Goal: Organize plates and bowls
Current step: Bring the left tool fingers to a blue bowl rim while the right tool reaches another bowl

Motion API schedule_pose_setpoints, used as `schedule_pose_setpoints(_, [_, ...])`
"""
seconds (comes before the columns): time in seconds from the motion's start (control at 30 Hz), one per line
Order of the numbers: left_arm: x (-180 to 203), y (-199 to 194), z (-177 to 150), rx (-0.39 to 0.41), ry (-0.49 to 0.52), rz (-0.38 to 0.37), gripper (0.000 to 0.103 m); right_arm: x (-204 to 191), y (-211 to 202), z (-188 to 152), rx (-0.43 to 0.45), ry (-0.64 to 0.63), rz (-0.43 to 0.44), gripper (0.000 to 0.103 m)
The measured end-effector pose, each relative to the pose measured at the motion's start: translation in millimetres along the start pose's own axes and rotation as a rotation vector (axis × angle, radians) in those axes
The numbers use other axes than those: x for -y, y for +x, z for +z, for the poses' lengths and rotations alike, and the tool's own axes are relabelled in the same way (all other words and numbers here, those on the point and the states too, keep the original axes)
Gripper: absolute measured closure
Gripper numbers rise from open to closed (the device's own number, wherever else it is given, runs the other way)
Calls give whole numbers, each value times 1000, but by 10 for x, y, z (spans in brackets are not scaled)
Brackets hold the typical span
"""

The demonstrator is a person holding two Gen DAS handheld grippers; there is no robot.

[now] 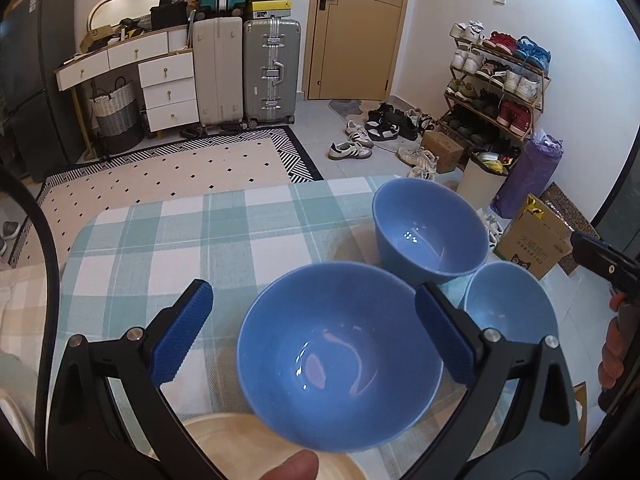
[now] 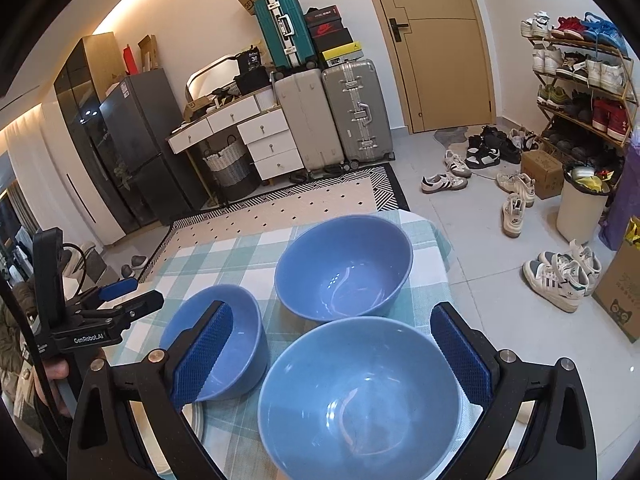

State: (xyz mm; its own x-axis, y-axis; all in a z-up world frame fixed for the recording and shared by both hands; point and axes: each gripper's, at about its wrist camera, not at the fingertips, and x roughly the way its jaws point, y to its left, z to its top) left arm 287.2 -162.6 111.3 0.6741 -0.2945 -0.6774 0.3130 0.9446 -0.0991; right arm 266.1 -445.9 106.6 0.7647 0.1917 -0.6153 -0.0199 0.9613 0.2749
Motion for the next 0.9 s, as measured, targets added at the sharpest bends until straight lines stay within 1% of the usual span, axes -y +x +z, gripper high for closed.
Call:
schedule_pose_setpoints(0.23, [120,284,336,-2,11,1,2,72,40,166,20,9,-20,2])
schedule_pose_setpoints(0.4, [191,601,503,-26,22,12,2,142,281,210,-36,10,-46,2])
schedule_pose_setpoints(0.5, [223,764,511,-45,41,18,2,171,393,181,-62,17,-53,2])
schedule_pose_setpoints(0.57, [248,821,502,-51,45,20,2,193,404,164,-64,28,-50,2])
schedule_pose_setpoints(0.73, [186,767,475,-45,23,5,2,194,210,219,-18,48,-34,2])
schedule_pose_setpoints(0.9, [140,590,533,-29,12,6,2,197,-148,444,48,48,-54,2])
